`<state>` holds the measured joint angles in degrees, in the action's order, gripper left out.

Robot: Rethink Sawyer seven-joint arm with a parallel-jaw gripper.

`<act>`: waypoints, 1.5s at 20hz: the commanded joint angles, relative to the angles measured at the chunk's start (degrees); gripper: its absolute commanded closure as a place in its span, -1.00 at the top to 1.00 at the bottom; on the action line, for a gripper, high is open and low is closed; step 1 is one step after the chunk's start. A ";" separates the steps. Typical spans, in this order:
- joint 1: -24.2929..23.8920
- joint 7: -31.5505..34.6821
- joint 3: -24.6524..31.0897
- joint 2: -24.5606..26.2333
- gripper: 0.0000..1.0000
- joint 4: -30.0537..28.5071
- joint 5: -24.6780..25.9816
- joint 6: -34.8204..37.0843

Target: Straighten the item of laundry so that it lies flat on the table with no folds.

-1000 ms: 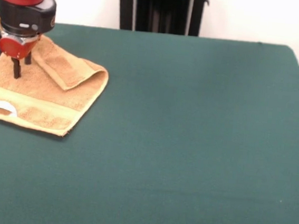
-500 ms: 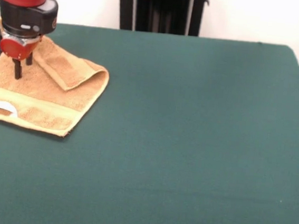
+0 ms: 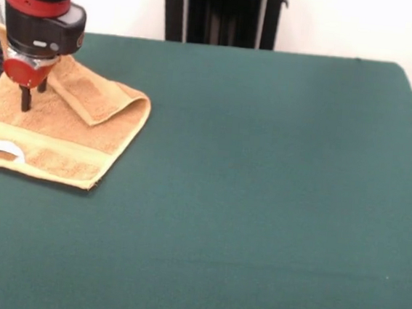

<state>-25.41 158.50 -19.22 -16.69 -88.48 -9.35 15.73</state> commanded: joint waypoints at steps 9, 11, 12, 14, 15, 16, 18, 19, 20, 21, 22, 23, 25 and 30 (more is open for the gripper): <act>12.75 16.11 5.58 14.86 1.00 10.66 -16.60 10.05; 13.66 16.74 4.68 15.70 1.00 11.90 -18.32 10.99; 14.15 17.11 4.12 16.17 1.00 12.63 -19.13 11.66; 14.92 17.70 3.23 16.94 1.00 13.80 -20.74 12.72; 15.25 18.10 2.88 17.28 1.00 14.31 -21.54 13.15; 15.59 18.50 2.53 17.61 1.00 14.82 -22.34 13.58; 16.59 19.81 1.20 18.50 1.00 16.19 -23.95 15.23; 17.01 20.41 0.65 18.88 1.00 16.80 -24.77 16.01; 17.11 20.73 0.74 18.95 1.00 16.90 -25.69 16.18; 17.27 21.13 0.62 19.12 1.00 17.15 -26.48 16.76; 17.38 21.58 0.57 19.25 1.00 17.33 -27.24 17.42; 17.37 21.81 0.71 19.24 1.00 17.23 -27.94 17.80; 16.91 20.24 2.02 18.56 1.00 15.66 -29.00 15.83; 14.17 13.69 7.47 15.41 1.00 9.36 -30.01 8.03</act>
<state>-13.83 162.08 -33.16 -5.96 -79.55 -32.00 28.05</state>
